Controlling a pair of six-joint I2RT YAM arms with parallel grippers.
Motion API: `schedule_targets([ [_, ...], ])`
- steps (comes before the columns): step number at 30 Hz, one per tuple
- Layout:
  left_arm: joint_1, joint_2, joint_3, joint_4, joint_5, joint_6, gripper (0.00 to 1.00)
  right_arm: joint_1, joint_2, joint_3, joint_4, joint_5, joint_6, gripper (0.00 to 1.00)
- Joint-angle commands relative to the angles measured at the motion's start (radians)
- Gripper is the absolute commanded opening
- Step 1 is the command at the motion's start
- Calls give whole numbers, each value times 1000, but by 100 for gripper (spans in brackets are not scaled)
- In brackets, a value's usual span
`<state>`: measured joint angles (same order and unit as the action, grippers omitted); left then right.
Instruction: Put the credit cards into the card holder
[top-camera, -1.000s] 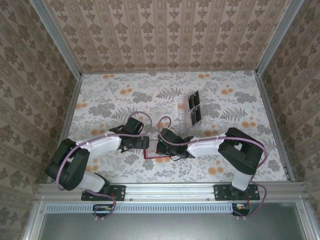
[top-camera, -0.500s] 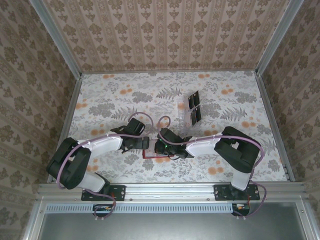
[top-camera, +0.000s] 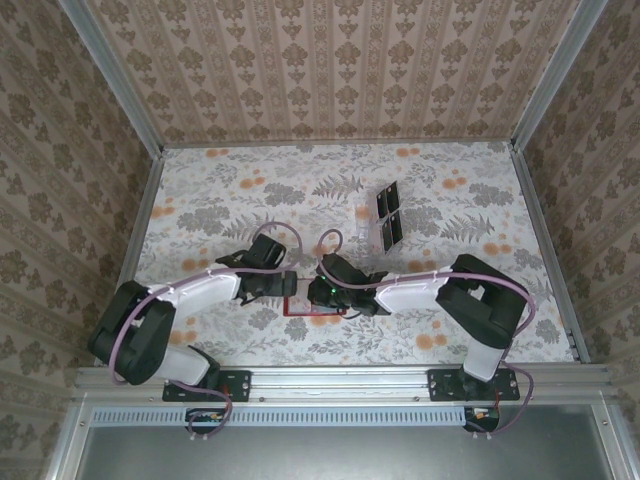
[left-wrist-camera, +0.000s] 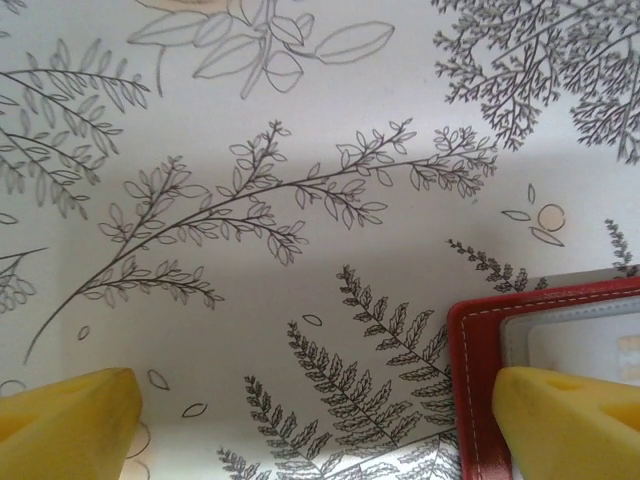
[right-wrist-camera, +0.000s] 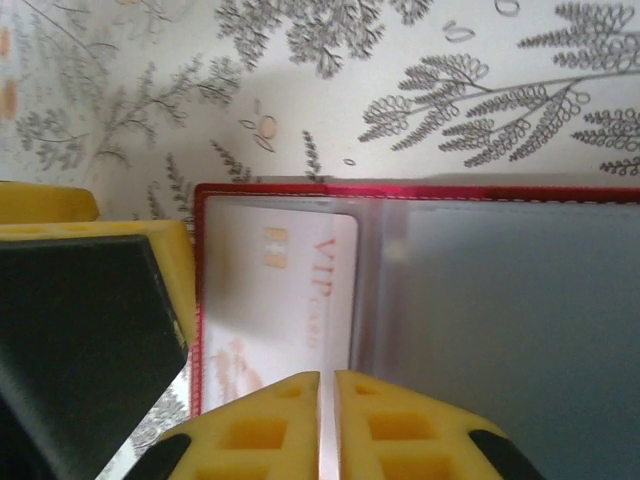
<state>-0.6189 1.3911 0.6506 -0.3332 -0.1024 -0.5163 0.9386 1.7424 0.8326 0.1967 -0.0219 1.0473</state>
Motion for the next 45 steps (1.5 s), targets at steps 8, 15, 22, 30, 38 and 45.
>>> schedule_targets([
  [8, 45, -59, 6, -52, 35, -15, 100, -18, -38, 39, -122, 51, -64, 10],
  [15, 48, -49, -26, -39, 31, -22, 100, -17, 26, 74, -114, 31, -66, 6],
  [22, 48, -37, -50, -18, 38, -30, 100, -18, 71, 106, -124, 22, -70, 5],
  [30, 48, -23, -65, -3, 46, -37, 100, -18, 89, 112, -124, 15, -64, 5],
  [38, 45, -14, -80, 11, 54, -48, 100, -16, 113, 123, -98, -11, -51, 5],
  [45, 35, -7, -84, 17, 53, -56, 100, -14, 124, 134, -86, -28, -44, 5],
])
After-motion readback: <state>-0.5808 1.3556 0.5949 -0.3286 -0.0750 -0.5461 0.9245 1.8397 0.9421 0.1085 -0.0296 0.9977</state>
